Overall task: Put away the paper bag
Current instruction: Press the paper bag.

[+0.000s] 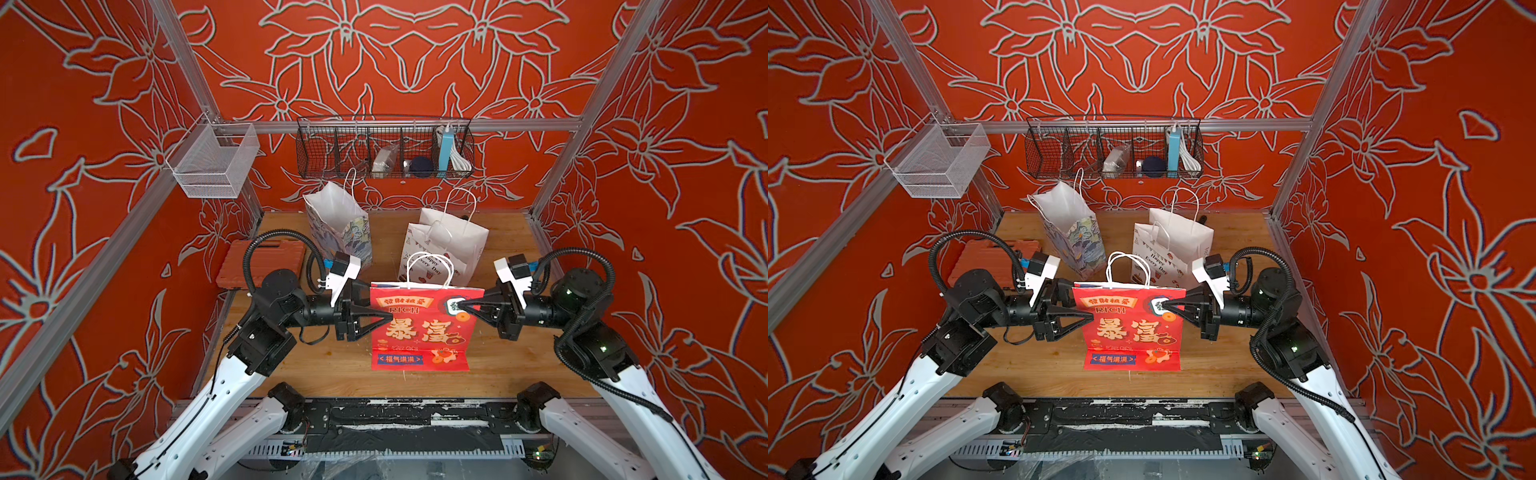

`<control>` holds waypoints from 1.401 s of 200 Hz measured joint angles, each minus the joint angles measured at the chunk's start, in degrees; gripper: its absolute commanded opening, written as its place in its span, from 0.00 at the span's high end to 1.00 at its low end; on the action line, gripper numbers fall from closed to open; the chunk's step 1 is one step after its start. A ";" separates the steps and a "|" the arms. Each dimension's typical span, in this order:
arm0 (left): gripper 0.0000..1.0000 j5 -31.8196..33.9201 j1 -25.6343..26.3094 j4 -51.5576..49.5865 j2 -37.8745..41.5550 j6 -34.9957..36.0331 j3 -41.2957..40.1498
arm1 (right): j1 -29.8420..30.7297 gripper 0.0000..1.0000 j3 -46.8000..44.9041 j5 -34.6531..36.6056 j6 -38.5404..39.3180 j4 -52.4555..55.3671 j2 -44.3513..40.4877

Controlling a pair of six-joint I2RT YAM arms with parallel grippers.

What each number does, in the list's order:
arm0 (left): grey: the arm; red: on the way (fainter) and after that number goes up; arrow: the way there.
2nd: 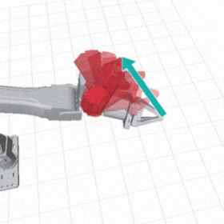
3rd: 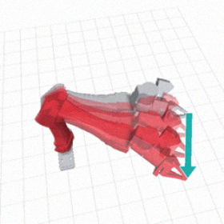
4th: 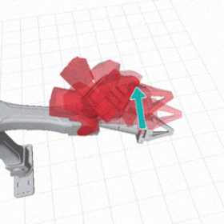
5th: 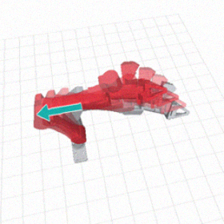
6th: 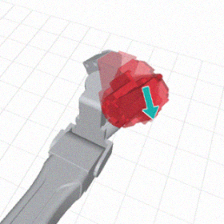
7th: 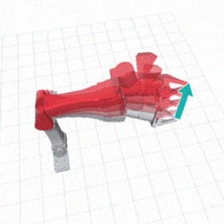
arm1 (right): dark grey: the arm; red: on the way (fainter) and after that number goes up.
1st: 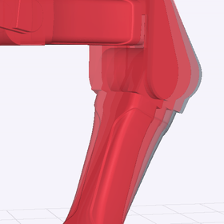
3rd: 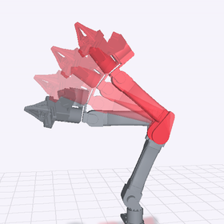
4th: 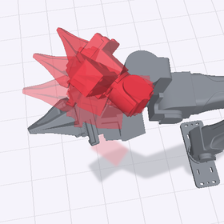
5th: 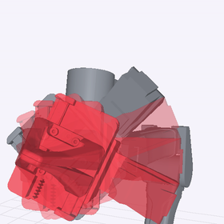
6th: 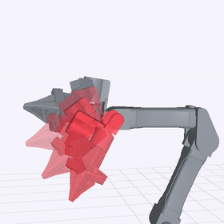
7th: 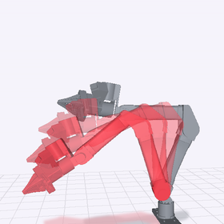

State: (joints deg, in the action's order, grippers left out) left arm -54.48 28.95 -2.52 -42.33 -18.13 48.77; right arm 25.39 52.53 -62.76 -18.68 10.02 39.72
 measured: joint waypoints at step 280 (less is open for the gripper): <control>1.00 -3.65 0.04 -14.97 4.70 8.26 -8.39 | 0.00 1.00 2.03 1.29 -4.46 -5.35 -0.17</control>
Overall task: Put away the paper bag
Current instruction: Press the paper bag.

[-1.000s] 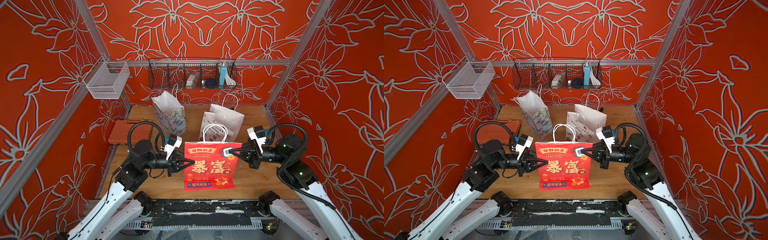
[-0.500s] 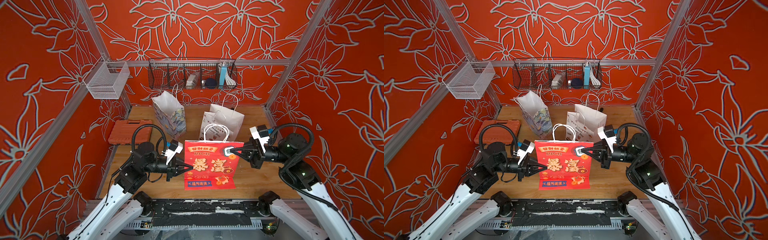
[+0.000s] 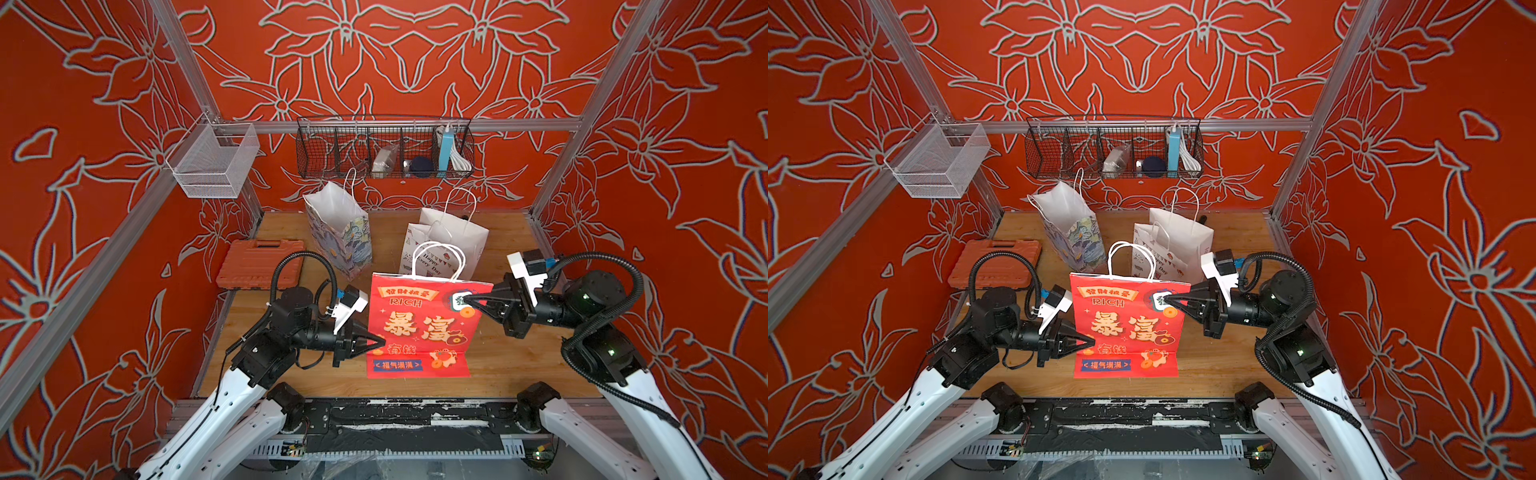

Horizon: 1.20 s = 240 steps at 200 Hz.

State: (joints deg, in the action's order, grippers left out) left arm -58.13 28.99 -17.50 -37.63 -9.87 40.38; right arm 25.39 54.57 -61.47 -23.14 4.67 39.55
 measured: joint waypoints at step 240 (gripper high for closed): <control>1.00 25.88 0.11 8.61 -0.59 -16.22 9.84 | 0.00 0.13 2.64 15.54 31.76 38.58 -15.54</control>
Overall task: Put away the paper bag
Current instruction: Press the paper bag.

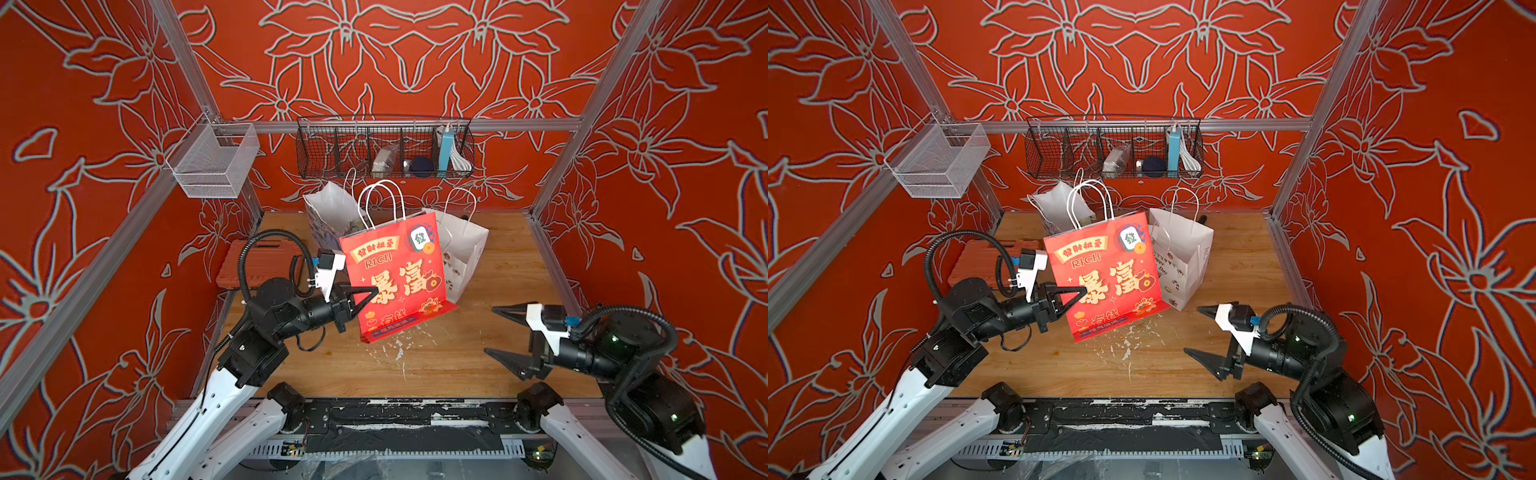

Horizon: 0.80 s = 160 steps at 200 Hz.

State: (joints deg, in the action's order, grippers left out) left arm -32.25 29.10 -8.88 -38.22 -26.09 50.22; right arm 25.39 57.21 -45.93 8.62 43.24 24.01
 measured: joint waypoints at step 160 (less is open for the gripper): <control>1.00 -18.21 1.95 17.57 -3.98 -14.03 -2.16 | 0.22 0.35 -9.27 -16.57 -18.21 -30.21 12.39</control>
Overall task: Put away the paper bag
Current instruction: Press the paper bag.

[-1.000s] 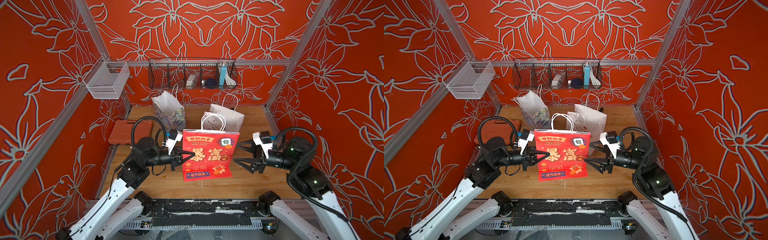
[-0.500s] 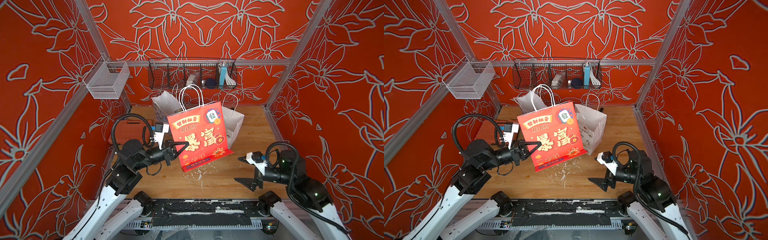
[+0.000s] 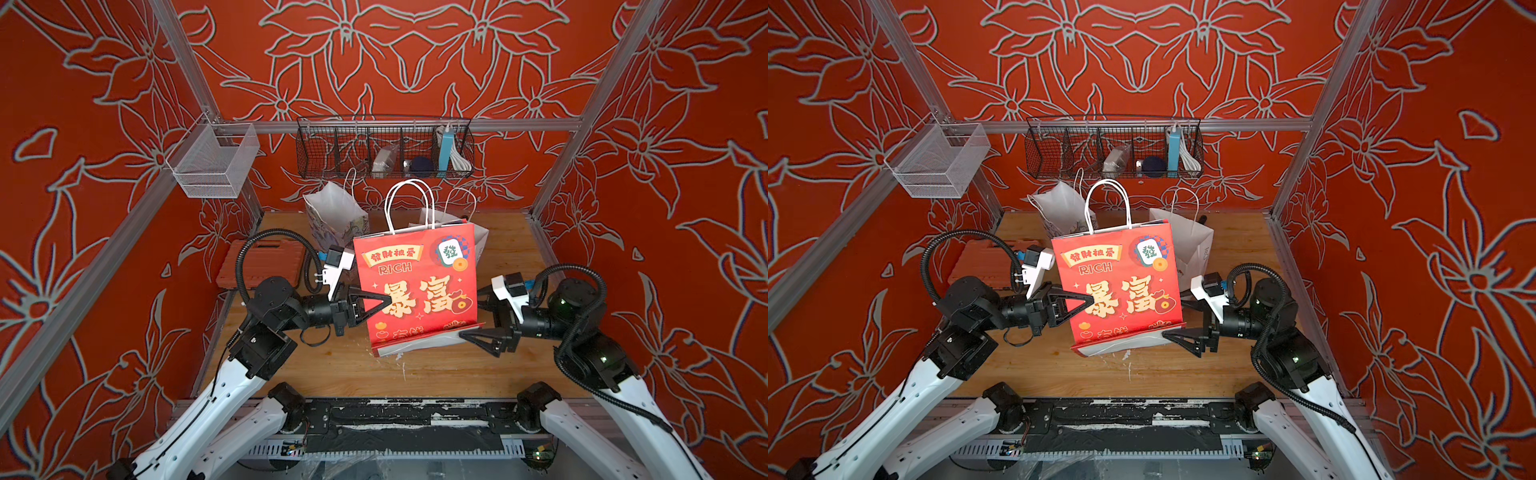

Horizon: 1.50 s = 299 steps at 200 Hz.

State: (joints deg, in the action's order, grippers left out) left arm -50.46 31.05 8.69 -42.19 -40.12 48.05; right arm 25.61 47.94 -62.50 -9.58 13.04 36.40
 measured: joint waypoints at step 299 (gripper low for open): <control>0.29 2.84 0.94 -3.63 4.83 6.84 -11.06 | 9.86 1.00 2.60 8.02 -15.80 -9.88 1.49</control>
State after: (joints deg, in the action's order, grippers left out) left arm -47.62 31.99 5.06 -37.36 -33.28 36.99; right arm 35.46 50.54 -54.48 -25.39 3.16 37.89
